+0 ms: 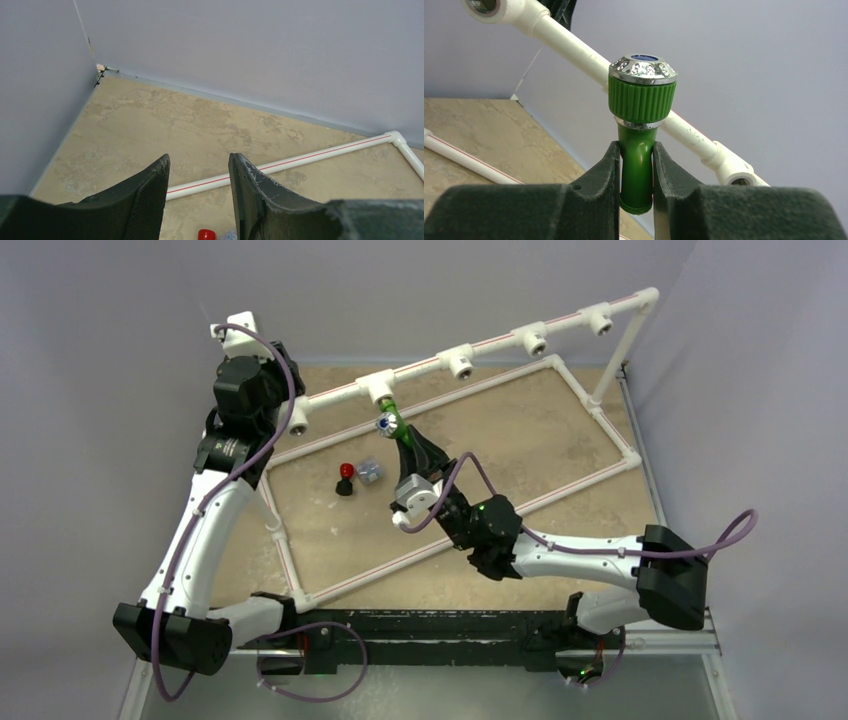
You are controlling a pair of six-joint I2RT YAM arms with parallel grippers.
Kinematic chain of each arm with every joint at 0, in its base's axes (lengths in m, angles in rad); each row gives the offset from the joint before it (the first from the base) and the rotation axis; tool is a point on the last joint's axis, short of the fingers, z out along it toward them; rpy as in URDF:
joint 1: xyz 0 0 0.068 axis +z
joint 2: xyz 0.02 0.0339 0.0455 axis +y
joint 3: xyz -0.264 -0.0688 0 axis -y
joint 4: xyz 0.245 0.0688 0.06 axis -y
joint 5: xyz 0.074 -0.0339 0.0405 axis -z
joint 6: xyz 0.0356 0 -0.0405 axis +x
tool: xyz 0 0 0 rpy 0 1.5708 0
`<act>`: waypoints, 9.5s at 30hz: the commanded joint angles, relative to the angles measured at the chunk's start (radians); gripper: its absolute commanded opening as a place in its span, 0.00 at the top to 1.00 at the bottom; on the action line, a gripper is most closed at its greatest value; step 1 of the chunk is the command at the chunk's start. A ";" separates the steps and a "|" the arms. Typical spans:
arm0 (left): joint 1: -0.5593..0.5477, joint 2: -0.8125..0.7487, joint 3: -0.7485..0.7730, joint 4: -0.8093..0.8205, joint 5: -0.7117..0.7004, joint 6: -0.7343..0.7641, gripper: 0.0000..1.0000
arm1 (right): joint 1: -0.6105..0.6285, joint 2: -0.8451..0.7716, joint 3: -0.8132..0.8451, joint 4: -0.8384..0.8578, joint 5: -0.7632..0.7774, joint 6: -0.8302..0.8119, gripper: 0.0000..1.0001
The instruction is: Install the water faucets
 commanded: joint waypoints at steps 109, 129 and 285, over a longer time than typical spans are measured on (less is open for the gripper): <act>-0.036 0.036 -0.043 -0.134 0.060 0.001 0.54 | 0.059 0.154 0.169 0.079 0.326 1.166 1.00; -0.038 0.022 -0.051 -0.139 0.069 -0.001 0.54 | 0.057 0.114 0.217 -0.109 0.323 1.697 1.00; -0.045 -0.002 -0.074 -0.165 0.099 -0.019 0.53 | -0.084 0.050 0.303 -0.579 0.265 2.478 0.69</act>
